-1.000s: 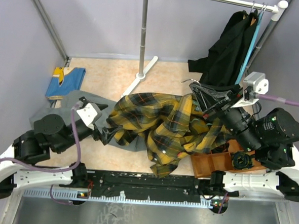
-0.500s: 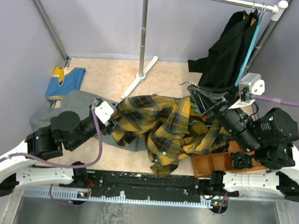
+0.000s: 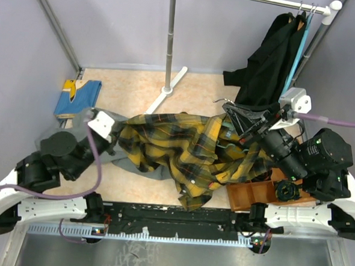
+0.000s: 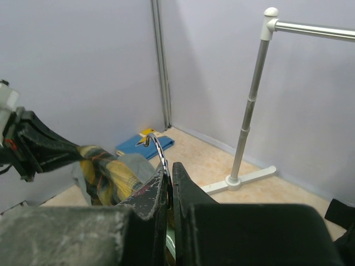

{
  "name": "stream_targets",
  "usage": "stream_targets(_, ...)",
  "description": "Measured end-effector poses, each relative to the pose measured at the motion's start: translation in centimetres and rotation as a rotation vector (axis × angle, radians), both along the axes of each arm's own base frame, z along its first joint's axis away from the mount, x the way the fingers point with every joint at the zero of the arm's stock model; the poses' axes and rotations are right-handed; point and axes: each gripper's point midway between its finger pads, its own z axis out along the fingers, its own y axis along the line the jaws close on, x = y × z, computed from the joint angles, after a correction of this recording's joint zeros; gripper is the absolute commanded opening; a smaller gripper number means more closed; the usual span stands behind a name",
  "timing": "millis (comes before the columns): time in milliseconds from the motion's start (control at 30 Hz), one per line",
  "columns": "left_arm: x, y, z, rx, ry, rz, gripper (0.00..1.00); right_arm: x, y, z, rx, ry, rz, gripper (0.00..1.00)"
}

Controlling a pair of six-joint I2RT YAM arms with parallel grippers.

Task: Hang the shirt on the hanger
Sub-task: Place the hanger on the clothesline.

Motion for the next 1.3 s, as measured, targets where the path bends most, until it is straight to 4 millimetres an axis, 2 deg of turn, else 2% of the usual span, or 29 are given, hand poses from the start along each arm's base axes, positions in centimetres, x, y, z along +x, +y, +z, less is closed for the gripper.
stream_targets(200,-0.6,3.0,2.5,-0.112,-0.004,0.054,0.0,-0.1,-0.7,0.2,0.013,-0.002,-0.001,0.0)
stream_targets(367,-0.7,3.3,2.3,-0.115,0.014,0.065,0.02,-0.2,-1.2,0.4,0.024,-0.004,-0.002,0.0)
stream_targets(400,-0.7,3.2,2.3,-0.115,0.015,0.062,0.12,-0.2,-1.2,0.4,0.025,-0.004,-0.002,0.0)
stream_targets(433,-0.7,3.2,2.3,-0.114,0.016,0.059,0.33,-0.2,-1.2,0.4,0.025,-0.004,-0.003,0.0)
stream_targets(467,-0.8,3.1,2.3,-0.114,0.017,0.054,0.49,-0.2,-1.2,0.4,0.025,-0.004,-0.003,0.0)
stream_targets(500,-0.8,3.1,2.3,-0.11,0.013,0.049,0.61,-0.2,-1.2,0.4,0.025,-0.004,-0.004,0.0)
stream_targets(533,-0.9,3.1,2.3,-0.109,0.01,0.043,0.68,-0.2,-1.3,0.5,0.025,-0.004,-0.007,0.0)
stream_targets(633,-1.4,2.9,2.9,-0.121,-0.005,-0.007,0.81,-0.1,-1.4,0.7,0.019,-0.011,-0.016,0.0)
stream_targets(700,-2.1,2.6,4.2,-0.13,-0.029,-0.067,0.87,0.0,-1.3,1.1,0.008,-0.016,-0.021,0.0)
stream_targets(767,-3.0,2.1,6.2,-0.151,-0.059,-0.146,0.9,0.1,-1.0,1.6,0.002,-0.021,-0.021,0.0)
stream_targets(867,-4.8,1.6,10.8,-0.205,-0.13,-0.279,0.92,-0.1,-0.3,1.5,-0.01,-0.028,-0.002,0.0)
stream_targets(933,-6.1,0.8,13.3,-0.226,-0.172,-0.371,0.93,-0.4,0.2,1.4,-0.018,-0.034,0.022,0.0)
stream_targets(967,-6.5,0.3,14.0,-0.225,-0.182,-0.407,0.93,-0.6,0.4,1.4,-0.022,-0.039,0.038,0.0)
stream_targets(1067,-7.0,-2.8,14.3,-0.177,-0.184,-0.503,0.93,-1.2,1.3,1.1,-0.034,-0.049,0.089,0.0)
stream_targets(1100,-6.9,-4.1,13.7,-0.146,-0.173,-0.527,0.92,-1.5,1.6,1.1,-0.04,-0.055,0.112,0.0)
stream_targets(1233,-6.2,-9.6,9.3,0.027,-0.092,-0.621,0.91,-2.9,3.1,0.8,-0.065,-0.078,0.213,0.0)
stream_targets(1300,-6.0,-11.3,7.2,0.093,-0.058,-0.659,0.89,-3.6,3.8,0.5,-0.083,-0.089,0.259,0.0)
